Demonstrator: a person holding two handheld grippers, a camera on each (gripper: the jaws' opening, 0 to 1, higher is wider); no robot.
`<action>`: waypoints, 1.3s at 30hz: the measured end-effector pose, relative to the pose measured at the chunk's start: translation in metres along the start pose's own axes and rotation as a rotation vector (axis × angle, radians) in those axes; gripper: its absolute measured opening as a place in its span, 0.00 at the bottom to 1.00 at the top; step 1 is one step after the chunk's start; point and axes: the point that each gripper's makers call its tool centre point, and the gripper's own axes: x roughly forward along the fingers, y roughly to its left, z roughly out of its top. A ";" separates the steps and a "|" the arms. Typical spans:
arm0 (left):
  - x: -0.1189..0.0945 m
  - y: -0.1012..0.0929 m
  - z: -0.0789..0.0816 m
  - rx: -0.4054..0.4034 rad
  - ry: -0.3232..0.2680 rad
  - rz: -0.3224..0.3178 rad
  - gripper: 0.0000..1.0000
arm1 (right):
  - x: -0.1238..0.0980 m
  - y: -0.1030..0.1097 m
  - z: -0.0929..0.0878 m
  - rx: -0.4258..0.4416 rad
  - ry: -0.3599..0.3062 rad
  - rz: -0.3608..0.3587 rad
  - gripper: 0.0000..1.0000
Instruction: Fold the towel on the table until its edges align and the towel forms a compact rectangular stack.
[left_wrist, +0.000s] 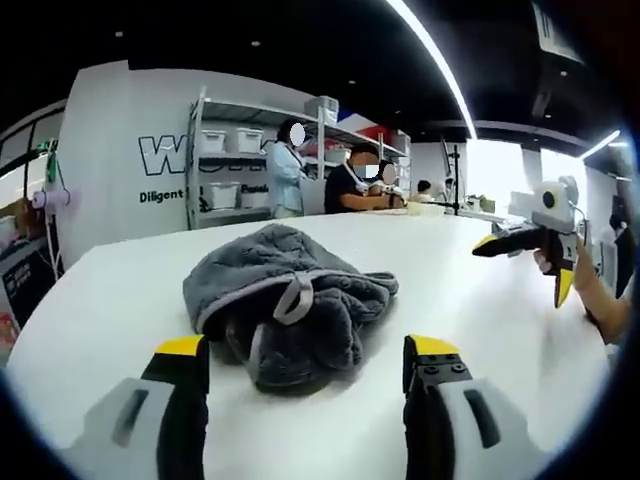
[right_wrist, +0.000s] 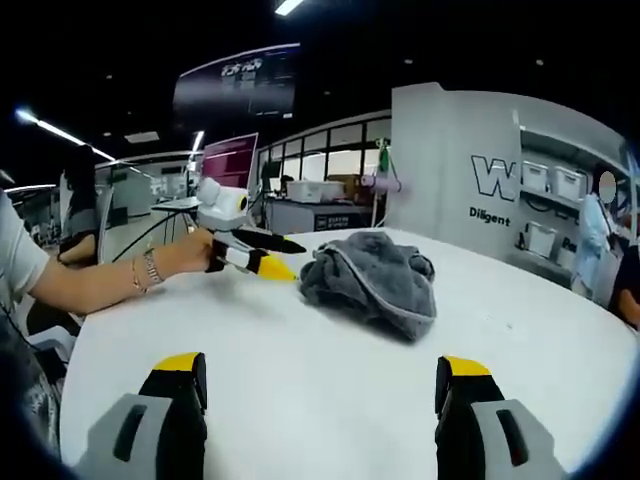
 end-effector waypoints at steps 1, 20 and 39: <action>0.001 0.001 -0.001 -0.002 0.003 0.000 0.83 | 0.000 0.000 -0.001 -0.001 0.002 0.000 0.97; 0.022 0.008 -0.007 0.002 0.049 -0.037 0.81 | 0.001 -0.003 -0.002 -0.003 0.005 -0.013 0.97; 0.026 0.007 -0.036 0.084 0.168 -0.099 0.70 | 0.003 -0.002 -0.007 -0.033 0.030 -0.024 0.99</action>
